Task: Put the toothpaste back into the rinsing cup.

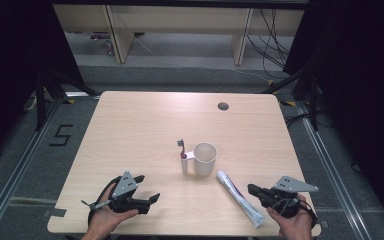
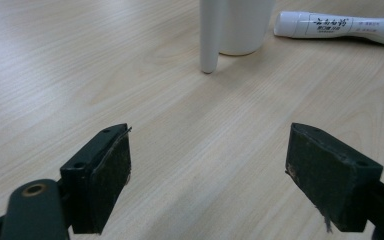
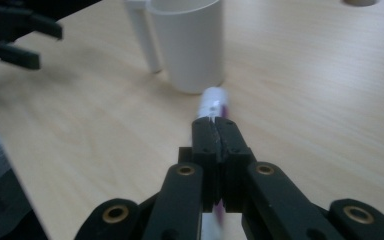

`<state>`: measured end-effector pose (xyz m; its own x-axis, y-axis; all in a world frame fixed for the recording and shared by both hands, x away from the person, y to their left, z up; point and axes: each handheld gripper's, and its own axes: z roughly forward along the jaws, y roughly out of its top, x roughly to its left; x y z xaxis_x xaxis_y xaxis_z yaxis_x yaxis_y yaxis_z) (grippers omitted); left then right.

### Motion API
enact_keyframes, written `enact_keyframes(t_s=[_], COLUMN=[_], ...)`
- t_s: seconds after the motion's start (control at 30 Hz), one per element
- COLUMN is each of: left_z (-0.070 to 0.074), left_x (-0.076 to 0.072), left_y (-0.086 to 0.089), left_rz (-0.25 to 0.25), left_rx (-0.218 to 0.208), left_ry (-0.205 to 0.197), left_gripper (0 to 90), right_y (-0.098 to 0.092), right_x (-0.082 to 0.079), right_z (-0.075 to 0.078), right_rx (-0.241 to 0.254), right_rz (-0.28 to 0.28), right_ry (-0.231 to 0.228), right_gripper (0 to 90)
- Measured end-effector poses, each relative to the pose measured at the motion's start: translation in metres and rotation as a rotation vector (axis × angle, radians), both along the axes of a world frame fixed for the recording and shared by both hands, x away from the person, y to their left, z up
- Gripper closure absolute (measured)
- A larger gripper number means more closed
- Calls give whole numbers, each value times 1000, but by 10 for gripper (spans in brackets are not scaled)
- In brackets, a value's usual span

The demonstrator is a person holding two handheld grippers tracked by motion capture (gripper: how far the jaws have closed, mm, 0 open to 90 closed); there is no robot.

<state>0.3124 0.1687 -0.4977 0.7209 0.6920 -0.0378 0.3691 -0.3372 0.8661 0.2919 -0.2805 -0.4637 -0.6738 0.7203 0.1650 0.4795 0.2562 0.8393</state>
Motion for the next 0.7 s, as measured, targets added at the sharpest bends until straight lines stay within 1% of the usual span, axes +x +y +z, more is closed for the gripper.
enact_keyframes(t_s=[0.03,0.07,0.1,0.13,0.17,0.2,0.23,0.27,0.3,0.33,0.4,0.43,0.5,0.57,0.63,0.7], left_z=[0,0,0,0,-1,0,0,0,0,-1,-1,-1,-1,-2,-2,-2], left_x=[0,0,0,0,0,0,0,0,0,0,0,0,0,0,0,0], left_y=[0,0,0,0,0,1,1,1,1,1,1,1,0,0,0,0], left_rz=[3,5,6,2,1,5,6,5,5,5,2,-1,-5,-4,-3,-4], left_rx=[3,6,6,4,4,7,9,8,9,9,10,9,8,9,9,10], left_ry=[1,2,2,1,1,2,2,2,2,3,5,4,7,9,10,9], left_gripper=[181,180,180,180,180,181,180,181,181,180,180,181,180,181,182,182], right_y=[4,9,11,16,19,24,26,29,31,34,35,36,35,34,33,32], right_x=[-2,-4,-5,-7,-8,-11,-11,-13,-13,-15,-13,-15,-14,-15,-15,-16], right_z=[0,-1,-2,-5,-7,-9,-11,-12,-14,-16,-19,-20,-22,-23,-24,-25], right_rx=[-19,-32,-79,-95,-115,-120,-136,-133,-156,-157,-174,-179,-195,-202,-217,-236], right_rz=[27,48,73,95,112,120,132,138,151,146,172,157,173,168,172,164], right_ry=[7,29,12,31,38,69,72,93,78,106,95,117,105,119,118,123], right_gripper=[898,898,900,900,900,900,900,900,900,900,900,900,900,900,900,900])
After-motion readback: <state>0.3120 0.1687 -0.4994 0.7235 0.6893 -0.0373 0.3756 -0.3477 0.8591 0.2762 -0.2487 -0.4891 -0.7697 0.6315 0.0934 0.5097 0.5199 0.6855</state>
